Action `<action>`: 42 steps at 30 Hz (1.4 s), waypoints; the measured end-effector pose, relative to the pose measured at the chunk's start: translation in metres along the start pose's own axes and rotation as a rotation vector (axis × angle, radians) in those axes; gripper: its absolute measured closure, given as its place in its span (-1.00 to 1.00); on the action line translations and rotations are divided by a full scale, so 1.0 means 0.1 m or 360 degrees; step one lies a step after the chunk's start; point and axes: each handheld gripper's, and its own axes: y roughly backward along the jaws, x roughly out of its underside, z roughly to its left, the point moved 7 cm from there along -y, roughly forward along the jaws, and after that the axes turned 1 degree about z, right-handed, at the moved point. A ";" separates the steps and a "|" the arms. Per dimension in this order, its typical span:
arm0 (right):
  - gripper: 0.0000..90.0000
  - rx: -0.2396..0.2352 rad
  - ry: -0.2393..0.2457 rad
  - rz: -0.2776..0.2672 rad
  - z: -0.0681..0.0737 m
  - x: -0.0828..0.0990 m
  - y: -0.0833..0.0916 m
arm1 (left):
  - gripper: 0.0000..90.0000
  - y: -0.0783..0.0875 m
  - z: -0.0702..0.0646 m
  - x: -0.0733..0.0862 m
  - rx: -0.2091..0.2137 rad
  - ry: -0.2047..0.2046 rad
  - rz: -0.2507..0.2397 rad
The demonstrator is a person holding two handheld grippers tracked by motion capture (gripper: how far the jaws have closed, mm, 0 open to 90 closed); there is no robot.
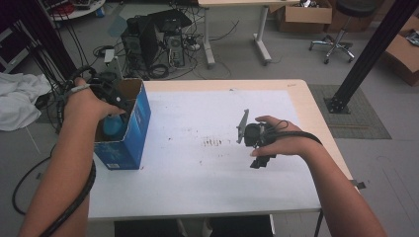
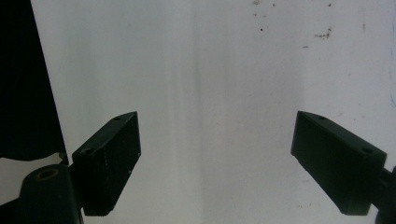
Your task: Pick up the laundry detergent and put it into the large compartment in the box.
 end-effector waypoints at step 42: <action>-0.65 -0.0020 0.0004 -0.0014 -0.02 0.04 0.06 | -1.00 0.49 -0.35 0.00 -0.0020 -0.0411 -0.0161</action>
